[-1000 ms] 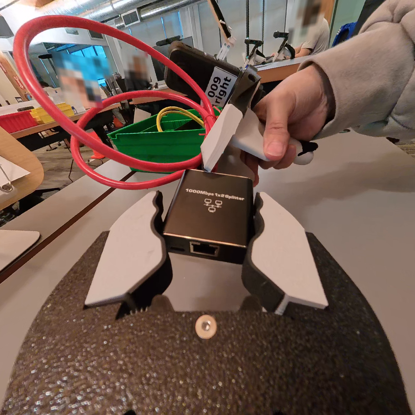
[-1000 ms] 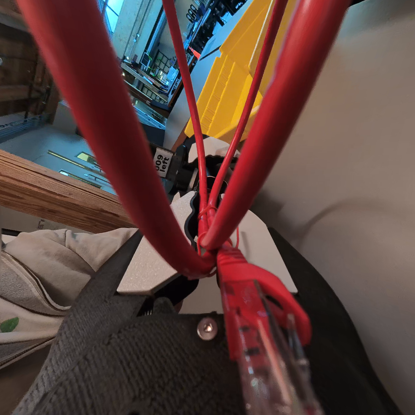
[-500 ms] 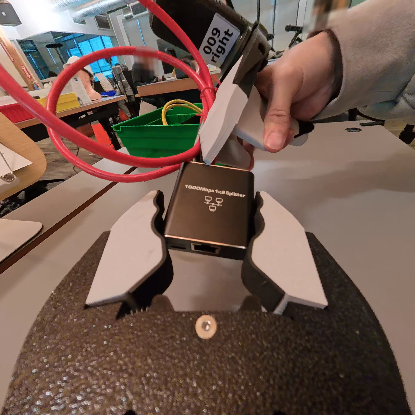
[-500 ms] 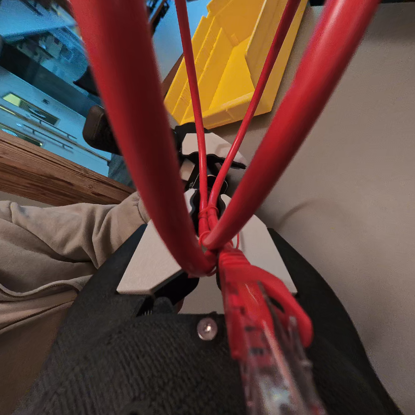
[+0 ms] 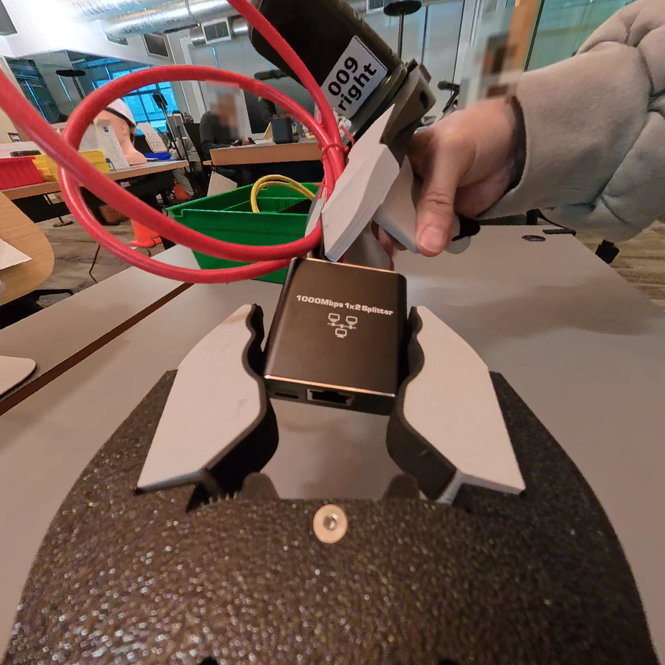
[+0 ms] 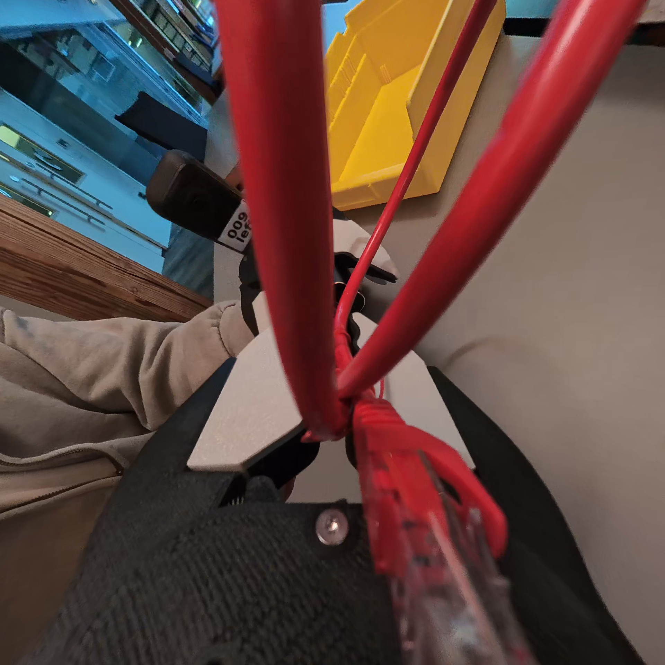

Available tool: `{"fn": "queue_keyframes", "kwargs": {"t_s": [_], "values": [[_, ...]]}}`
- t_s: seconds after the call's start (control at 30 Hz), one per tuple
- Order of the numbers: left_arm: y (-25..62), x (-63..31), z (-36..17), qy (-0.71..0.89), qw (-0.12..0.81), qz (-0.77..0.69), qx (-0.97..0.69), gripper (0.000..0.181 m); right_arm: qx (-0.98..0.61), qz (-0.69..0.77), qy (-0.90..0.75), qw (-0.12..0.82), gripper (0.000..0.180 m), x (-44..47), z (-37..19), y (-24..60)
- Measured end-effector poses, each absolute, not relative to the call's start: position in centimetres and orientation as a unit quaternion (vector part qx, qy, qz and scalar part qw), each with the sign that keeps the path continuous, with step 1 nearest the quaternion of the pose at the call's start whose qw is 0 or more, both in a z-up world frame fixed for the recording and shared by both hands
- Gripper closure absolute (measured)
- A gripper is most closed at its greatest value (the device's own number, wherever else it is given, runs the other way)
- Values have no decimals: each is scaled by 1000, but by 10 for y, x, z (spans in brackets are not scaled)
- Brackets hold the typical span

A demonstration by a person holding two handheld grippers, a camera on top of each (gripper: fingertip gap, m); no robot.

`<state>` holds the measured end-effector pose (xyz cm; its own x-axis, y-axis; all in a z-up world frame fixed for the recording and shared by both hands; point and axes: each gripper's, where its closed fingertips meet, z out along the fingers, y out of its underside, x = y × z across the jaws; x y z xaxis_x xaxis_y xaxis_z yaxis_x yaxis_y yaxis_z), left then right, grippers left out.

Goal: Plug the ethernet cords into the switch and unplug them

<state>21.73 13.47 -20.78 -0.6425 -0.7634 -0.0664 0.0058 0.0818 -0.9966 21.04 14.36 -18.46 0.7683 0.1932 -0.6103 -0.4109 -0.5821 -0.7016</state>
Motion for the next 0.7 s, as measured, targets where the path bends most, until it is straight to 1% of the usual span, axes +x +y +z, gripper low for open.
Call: {"fn": "queue_keyframes", "kwargs": {"t_s": [0.27,0.4,0.57,0.7], "values": [[137,217,-206,661,309,-620,-288,105,-831,313,43,457,164,210,-182,146],[133,215,-206,655,286,-638,-287,105,-848,279,18,450,166,210,-182,144],[133,216,-206,658,299,-630,-286,105,-862,246,-7,442,168,210,-181,144],[136,215,-200,658,317,-624,-279,105,-830,304,39,465,164,209,-175,145]]}}
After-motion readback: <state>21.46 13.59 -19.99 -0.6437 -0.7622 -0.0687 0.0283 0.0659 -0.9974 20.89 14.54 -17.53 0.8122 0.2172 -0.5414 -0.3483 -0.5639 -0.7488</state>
